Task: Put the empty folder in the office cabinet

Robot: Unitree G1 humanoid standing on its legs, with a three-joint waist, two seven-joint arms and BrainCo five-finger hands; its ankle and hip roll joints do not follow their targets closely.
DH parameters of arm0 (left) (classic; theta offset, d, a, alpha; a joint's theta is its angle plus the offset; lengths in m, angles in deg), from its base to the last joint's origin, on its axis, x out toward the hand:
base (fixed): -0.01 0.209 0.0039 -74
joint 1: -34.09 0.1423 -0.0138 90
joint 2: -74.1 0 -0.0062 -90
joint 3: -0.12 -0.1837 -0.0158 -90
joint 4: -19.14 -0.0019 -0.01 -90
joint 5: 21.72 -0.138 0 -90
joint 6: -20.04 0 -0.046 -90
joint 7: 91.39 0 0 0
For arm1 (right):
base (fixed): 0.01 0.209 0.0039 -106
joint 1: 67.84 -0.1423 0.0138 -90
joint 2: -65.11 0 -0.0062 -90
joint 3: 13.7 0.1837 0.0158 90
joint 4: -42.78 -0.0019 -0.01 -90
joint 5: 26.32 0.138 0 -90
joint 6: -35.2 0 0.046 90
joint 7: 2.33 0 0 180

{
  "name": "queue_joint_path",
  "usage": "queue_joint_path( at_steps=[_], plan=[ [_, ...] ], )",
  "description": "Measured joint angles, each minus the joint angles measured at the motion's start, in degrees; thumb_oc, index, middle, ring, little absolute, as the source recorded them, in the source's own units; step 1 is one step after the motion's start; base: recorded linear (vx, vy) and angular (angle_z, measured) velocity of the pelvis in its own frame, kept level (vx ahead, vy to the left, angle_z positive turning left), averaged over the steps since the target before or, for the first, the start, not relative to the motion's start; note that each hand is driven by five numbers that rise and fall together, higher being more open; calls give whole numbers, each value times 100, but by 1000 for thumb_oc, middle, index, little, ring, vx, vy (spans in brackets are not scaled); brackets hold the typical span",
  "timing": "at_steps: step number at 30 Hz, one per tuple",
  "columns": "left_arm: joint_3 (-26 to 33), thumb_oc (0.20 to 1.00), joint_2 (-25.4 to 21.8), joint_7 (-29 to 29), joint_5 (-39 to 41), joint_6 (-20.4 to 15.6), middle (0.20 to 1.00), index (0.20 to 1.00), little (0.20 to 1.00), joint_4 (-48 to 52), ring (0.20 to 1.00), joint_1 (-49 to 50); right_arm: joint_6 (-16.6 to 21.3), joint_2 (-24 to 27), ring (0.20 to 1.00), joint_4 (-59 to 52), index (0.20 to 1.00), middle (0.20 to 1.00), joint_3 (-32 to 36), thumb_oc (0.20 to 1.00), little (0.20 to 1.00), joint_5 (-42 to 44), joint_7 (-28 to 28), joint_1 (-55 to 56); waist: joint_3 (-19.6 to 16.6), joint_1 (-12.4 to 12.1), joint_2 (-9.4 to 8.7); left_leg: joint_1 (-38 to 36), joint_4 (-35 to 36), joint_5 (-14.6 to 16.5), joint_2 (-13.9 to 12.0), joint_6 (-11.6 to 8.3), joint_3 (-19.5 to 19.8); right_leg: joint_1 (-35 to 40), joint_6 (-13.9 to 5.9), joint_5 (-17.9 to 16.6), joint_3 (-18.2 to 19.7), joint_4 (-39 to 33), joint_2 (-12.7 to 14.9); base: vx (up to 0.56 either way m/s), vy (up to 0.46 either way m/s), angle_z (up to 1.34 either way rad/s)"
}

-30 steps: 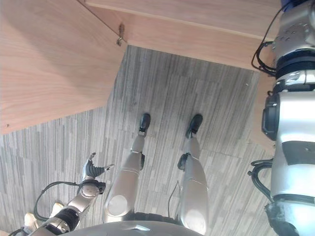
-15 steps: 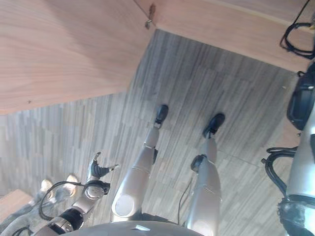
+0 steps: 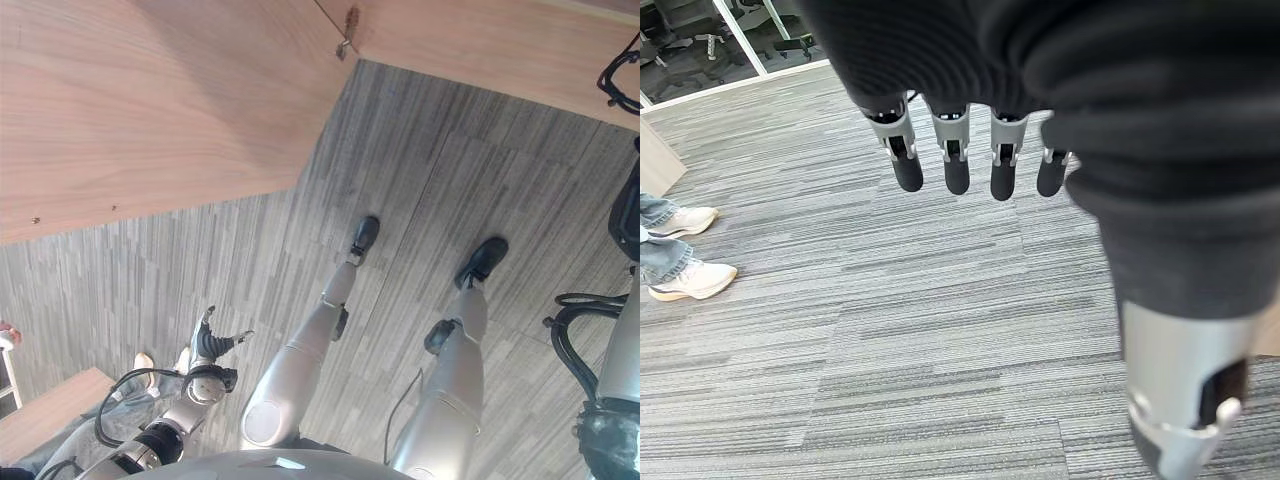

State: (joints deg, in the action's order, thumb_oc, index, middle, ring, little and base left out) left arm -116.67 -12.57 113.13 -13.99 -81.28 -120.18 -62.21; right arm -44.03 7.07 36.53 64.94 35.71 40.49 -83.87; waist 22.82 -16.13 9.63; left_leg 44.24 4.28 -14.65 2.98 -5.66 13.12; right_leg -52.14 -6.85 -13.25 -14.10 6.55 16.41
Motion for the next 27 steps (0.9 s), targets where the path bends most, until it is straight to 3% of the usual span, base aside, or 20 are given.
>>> queue_joint_path(
  at_steps=[13, 27],
  plan=[
    [15, 1000, -14, 0, 113, -17, 1000, 1000, 1000, -28, 1000, -2, -11, 64, 200, -15, 200, 200, -472, 200, 200, 106, -374, -285, -1, 158, -4, 66, -1, -24, -25, 28, -27, -183, 8, 73, 92, 204, -11, 29, -11, 0],
    [39, 1000, -27, 60, 218, -39, 1000, 1000, 1000, -252, 1000, -1, 1, 103, 200, -45, 200, 200, -1102, 200, 200, 166, -400, -1166, -4, 354, -30, 200, 0, -3, -74, 52, -27, -913, 223, 645, 268, 1390, 69, 45, -11, 2]
  ],
)
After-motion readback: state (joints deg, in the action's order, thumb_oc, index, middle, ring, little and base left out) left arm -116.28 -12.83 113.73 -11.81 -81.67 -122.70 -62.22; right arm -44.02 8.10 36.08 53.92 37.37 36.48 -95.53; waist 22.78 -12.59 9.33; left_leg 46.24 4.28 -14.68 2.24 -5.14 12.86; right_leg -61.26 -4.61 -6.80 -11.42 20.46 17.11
